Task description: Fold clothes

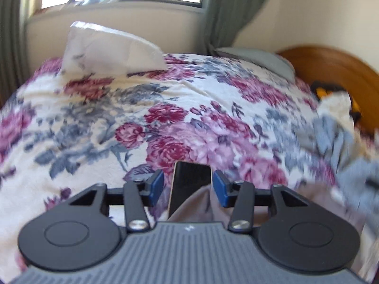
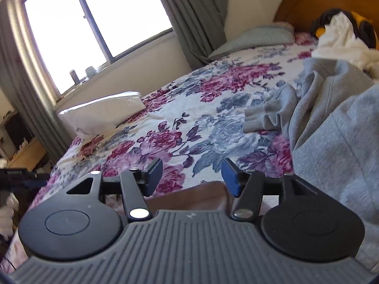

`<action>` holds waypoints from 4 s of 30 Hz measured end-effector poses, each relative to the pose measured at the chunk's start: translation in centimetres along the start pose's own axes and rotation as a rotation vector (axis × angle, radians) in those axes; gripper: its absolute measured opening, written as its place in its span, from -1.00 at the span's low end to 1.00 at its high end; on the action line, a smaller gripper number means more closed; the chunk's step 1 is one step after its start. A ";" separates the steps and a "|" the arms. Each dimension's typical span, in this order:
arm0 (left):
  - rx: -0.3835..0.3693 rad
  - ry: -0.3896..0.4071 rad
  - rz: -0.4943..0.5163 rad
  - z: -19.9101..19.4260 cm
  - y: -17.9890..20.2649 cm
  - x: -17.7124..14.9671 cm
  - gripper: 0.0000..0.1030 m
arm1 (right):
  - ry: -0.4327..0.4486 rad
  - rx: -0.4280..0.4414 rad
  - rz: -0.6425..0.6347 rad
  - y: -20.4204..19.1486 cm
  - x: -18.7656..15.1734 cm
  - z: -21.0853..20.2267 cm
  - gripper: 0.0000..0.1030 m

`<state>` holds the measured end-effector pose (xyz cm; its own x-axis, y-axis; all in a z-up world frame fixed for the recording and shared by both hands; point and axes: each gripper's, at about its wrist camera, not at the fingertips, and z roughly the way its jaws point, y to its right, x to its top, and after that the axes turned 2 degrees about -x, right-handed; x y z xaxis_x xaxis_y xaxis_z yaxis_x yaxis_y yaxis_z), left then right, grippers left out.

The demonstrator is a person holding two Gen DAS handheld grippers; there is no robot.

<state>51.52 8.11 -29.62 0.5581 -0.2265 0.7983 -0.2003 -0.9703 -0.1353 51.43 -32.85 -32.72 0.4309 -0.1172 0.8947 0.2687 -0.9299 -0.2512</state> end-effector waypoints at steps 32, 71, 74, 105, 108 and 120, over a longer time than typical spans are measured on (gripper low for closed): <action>-0.293 0.048 0.801 -14.7 10.5 -13.4 -0.90 | -0.050 0.168 -0.746 -8.9 -8.7 -18.9 -0.91; -0.247 -0.216 -0.455 -0.3 4.3 -10.2 -0.46 | 0.024 -0.106 0.073 -3.0 -11.8 -10.2 -0.16; -0.261 -0.167 -0.466 0.9 4.4 -10.1 -0.57 | 0.005 -0.110 0.032 -2.9 -11.5 -8.9 -0.34; -0.180 0.003 -0.301 0.4 4.3 -11.0 -0.83 | 0.025 -0.196 -0.085 -3.5 -11.7 -7.3 -0.93; -0.161 -0.014 -0.280 0.6 4.3 -11.2 -0.82 | 0.024 -0.236 -0.087 -2.3 -11.9 -7.9 -0.94; -0.060 -0.056 -0.286 -3.3 4.9 -9.4 -0.40 | 0.049 -0.102 0.283 0.0 -12.9 -10.5 0.30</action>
<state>42.69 5.78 -35.83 0.6416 0.0499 0.7654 -0.0747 -0.9891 0.1272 36.88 -35.00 -40.40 0.4333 -0.3915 0.8118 0.0544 -0.8877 -0.4571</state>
